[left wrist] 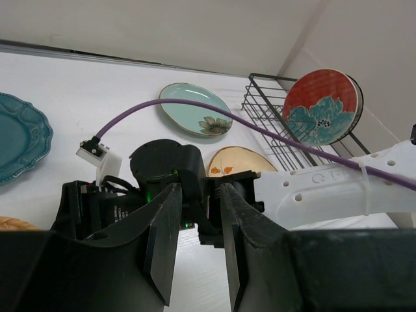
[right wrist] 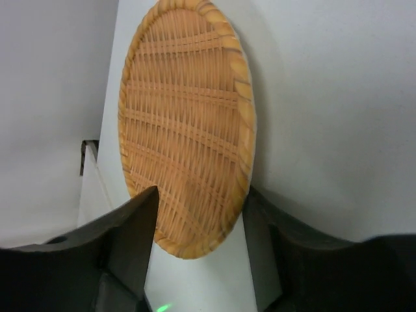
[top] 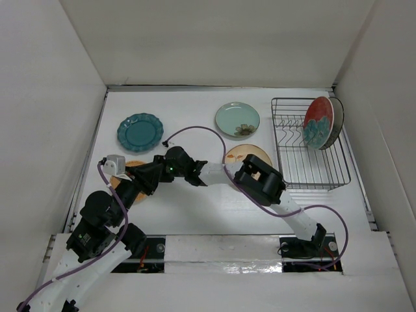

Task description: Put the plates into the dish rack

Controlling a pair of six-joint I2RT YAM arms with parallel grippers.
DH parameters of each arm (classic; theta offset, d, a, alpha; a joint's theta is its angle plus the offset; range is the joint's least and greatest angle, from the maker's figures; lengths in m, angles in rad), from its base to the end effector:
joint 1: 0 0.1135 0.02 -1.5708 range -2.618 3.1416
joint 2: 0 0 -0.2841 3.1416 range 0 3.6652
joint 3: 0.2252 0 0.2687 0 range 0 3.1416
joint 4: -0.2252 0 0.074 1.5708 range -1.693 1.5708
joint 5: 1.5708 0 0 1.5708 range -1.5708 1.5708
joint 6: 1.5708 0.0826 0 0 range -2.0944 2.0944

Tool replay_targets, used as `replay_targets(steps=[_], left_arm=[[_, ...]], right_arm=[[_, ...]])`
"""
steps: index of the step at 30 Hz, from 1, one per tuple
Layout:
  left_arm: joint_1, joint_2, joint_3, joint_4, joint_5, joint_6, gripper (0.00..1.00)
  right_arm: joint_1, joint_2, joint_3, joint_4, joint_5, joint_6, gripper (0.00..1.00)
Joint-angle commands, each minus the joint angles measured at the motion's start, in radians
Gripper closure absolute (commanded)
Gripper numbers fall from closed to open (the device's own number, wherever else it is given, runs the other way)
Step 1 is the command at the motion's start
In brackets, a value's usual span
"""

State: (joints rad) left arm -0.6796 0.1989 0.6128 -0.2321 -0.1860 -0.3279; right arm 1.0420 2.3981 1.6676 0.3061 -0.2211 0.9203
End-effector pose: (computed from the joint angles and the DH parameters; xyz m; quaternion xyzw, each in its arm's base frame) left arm 0.0950 -0.0571 0.3580 0.0412 0.6399 -0.3172 0.6987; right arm 0.2896 0.5316 0.1121 -0.1105 0.8299 0.4995 0.2227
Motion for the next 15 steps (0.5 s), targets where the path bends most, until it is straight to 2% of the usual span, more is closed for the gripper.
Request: replay_targets(steps=[1,3,4,6,7,8,15], left_arm=[[-0.006,0.004,0.013,0.033,0.011,-0.003,0.72],[-0.006,-0.003,0.012,0.037,0.031,0.0,0.72],[-0.006,-0.004,0.01,0.04,0.034,0.001,0.72],[-0.006,-0.007,0.008,0.045,0.039,0.004,0.71],[-0.006,-0.006,0.011,0.043,0.037,0.004,0.72],[-0.006,-0.006,0.01,0.045,0.037,0.004,0.72],[-0.006,-0.012,0.008,0.045,0.037,0.009,0.71]], right_arm=[[0.01,0.036,0.029,0.021,0.029,0.094,0.48],[0.01,0.036,0.023,0.007,0.049,0.112,0.55],[0.01,0.033,0.006,0.011,0.061,0.118,0.68],[0.01,0.024,-0.018,0.028,0.06,0.138,0.8],[0.01,0.007,-0.052,0.053,0.06,0.141,0.93],[0.01,-0.007,-0.069,0.059,0.062,0.14,0.98],[0.01,-0.223,-0.305,0.246,0.045,0.062,1.0]])
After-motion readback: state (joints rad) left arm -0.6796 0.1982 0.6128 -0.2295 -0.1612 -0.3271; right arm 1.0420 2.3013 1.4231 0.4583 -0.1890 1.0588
